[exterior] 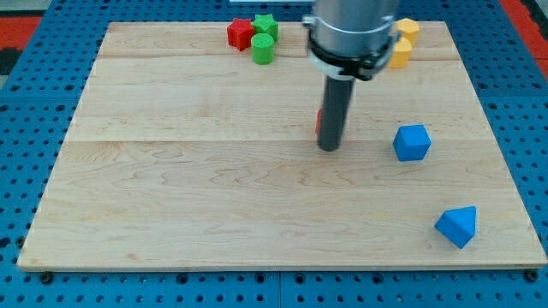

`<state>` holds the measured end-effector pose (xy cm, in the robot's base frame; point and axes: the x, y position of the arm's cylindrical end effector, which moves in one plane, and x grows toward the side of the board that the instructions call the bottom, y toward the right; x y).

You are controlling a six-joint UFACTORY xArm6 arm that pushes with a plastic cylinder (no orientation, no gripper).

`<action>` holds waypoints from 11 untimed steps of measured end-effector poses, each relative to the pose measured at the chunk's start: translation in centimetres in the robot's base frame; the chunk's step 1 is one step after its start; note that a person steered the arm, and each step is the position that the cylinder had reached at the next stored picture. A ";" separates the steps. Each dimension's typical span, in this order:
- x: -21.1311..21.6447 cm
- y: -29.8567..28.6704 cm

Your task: Push the red circle into the green circle

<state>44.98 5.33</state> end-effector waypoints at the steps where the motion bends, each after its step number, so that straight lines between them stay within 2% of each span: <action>1: -3.3 -1.0; 3: -0.3 2.6; 4: -0.8 5.6; 5: -2.2 4.2; 7: -10.1 -2.0; 8: -13.2 0.9; 10: -16.2 6.8; 11: -17.0 2.8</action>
